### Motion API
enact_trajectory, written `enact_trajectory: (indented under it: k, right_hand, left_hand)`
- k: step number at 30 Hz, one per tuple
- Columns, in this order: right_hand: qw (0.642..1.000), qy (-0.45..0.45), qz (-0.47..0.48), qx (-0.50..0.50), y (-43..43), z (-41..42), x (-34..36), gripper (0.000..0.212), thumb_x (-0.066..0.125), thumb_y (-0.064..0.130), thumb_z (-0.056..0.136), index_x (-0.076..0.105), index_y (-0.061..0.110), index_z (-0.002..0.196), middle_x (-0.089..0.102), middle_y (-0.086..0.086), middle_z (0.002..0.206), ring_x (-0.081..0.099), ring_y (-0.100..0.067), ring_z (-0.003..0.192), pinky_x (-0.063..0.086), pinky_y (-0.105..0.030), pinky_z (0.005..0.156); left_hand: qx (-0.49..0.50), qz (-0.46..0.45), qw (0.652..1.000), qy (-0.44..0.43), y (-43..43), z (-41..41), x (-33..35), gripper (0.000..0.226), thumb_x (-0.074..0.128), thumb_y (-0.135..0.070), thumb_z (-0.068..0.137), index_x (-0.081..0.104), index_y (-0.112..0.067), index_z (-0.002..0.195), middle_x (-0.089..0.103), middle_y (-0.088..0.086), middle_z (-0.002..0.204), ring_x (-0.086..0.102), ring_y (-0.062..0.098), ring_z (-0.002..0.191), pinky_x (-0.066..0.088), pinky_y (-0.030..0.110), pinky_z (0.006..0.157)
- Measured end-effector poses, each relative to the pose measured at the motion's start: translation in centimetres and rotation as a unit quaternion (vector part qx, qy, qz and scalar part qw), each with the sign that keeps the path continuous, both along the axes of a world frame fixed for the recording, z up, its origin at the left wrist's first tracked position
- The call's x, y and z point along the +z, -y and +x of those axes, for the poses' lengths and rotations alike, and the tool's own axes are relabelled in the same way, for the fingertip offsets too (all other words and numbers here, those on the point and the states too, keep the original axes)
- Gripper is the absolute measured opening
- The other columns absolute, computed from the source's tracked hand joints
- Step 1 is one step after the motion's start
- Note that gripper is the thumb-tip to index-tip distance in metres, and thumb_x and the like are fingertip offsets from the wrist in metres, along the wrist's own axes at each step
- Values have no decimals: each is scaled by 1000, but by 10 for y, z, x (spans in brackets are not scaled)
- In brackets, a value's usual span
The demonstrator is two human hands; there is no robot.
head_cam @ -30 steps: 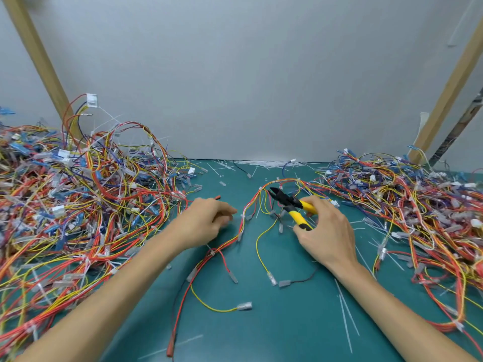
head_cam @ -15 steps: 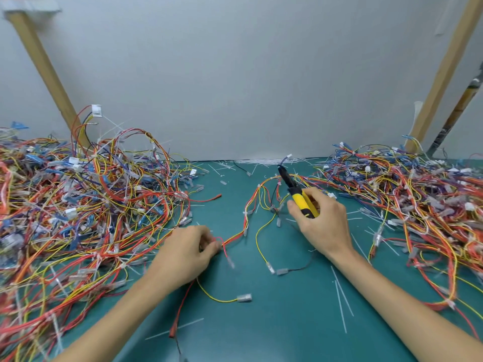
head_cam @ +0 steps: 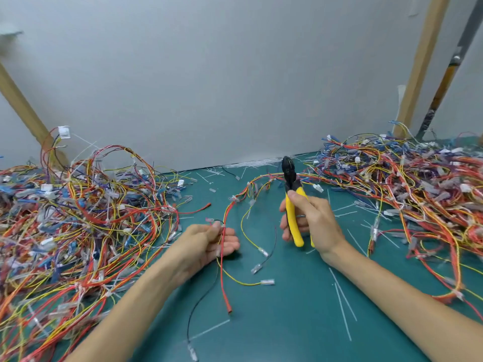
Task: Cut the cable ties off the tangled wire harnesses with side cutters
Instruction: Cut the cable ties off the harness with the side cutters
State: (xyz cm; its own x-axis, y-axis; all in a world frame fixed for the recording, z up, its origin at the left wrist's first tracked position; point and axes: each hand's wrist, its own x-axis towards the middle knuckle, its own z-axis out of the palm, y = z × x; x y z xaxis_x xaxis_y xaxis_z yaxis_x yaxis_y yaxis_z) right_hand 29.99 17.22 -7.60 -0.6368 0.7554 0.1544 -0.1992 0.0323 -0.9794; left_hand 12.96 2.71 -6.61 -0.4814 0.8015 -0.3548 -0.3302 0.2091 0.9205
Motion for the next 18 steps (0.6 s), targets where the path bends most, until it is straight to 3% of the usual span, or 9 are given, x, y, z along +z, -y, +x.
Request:
enact_trajectory:
  k: [5,9,12,18]
  right_hand:
    - [1000,6,2,25,-5,-5,-5,40,56,43,82,66,5,86,67,-18,74,66,-31,58,54,-35,54]
    - [999,11,-35,12,-9,-4,-7,40,58,47,80,67,7,76,62,-18,68,60,-31,52,52,-35,49]
    - [998,32,-35,34,-10,-3,-8,42,58,47,80,66,6,75,59,-17,66,55,-30,50,49,-31,49]
    - [999,34,-13,35,-10,-4,-7,42,57,42,82,65,0,81,58,-18,69,56,-30,51,49,-32,49]
  left_hand:
    - [0,97,995,-21,0,-12,-16,29,44,-19,100,64,3,103,75,8,85,69,9,68,55,16,61]
    - [-29,125,977,-168,9,-3,-24,30,54,-26,91,67,-7,109,75,4,104,74,19,81,54,19,64]
    - [-25,130,957,-258,10,4,-24,20,56,-15,95,71,-8,107,76,7,95,74,25,74,53,22,54]
    - [22,131,954,-268,9,5,-22,9,69,-7,86,77,-9,86,76,8,83,73,25,61,48,20,44]
